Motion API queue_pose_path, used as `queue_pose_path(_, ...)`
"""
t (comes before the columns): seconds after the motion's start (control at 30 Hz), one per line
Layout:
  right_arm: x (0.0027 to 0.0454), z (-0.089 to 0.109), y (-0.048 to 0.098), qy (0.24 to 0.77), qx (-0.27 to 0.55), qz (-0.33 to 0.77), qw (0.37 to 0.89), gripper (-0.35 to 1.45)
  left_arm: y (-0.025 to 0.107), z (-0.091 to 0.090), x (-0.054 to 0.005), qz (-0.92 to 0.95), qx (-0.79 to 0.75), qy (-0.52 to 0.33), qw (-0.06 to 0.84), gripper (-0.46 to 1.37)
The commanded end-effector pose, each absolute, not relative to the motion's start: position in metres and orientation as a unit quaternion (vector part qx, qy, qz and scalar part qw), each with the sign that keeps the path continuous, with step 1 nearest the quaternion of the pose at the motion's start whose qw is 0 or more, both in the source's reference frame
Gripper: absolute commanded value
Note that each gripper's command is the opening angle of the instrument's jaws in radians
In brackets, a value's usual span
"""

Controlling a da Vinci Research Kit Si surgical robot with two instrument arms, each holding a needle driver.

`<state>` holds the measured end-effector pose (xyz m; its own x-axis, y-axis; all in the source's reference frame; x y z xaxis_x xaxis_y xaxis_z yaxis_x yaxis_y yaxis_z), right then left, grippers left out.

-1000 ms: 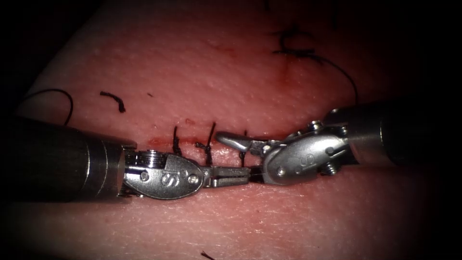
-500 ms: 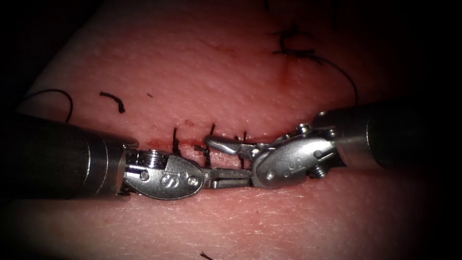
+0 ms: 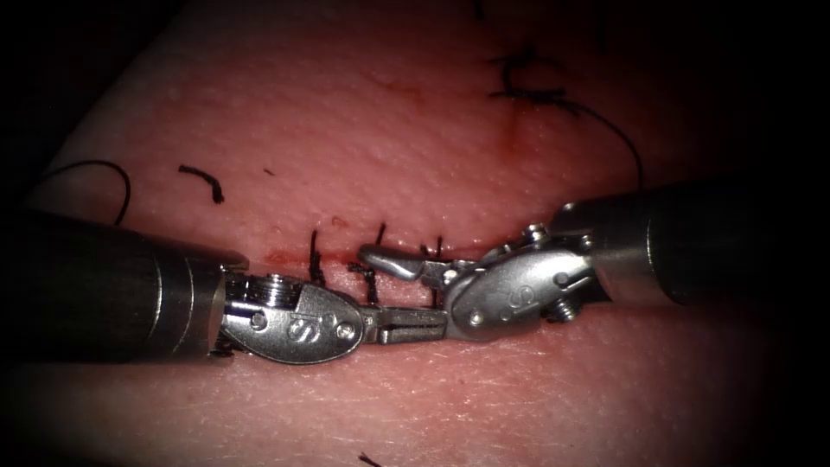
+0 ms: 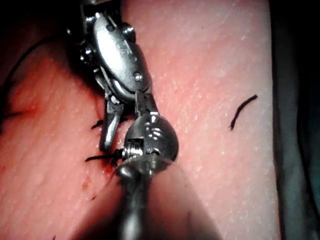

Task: Wound Closure
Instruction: Cut the suture with the right gripper

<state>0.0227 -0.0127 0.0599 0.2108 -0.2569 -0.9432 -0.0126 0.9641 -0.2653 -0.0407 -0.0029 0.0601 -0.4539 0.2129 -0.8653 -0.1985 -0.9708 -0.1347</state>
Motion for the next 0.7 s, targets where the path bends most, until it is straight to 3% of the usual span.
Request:
queue_pose_path(0.03,0.0226,0.0599,-0.0127,0.624,-0.109,-0.079,0.770,0.47,-0.0029,0.0601,-0.0407,0.853,-0.509,-0.008,0.120,-0.35)
queue_pose_path(0.07,0.0226,0.0599,-0.0127,0.624,-0.108,-0.079,0.770,0.44,-0.0029,0.0601,-0.0407,0.853,-0.509,-0.008,0.120,-0.35)
queue_pose_path(0.1,0.0226,0.0599,-0.0127,0.625,-0.109,-0.079,0.769,0.27,-0.0030,0.0602,-0.0407,0.853,-0.509,-0.008,0.120,-0.35)
queue_pose_path(0.17,0.0224,0.0599,-0.0127,0.629,-0.114,-0.077,0.765,-0.29,-0.0030,0.0602,-0.0407,0.852,-0.509,-0.008,0.119,-0.35)
queue_pose_path(0.2,0.0223,0.0599,-0.0127,0.631,-0.115,-0.077,0.763,-0.35,-0.0030,0.0602,-0.0407,0.852,-0.509,-0.008,0.119,-0.35)
queue_pose_path(0.7,0.0214,0.0597,-0.0121,0.636,-0.125,-0.085,0.756,-0.35,-0.0035,0.0603,-0.0405,0.852,-0.509,-0.007,0.117,-0.35)
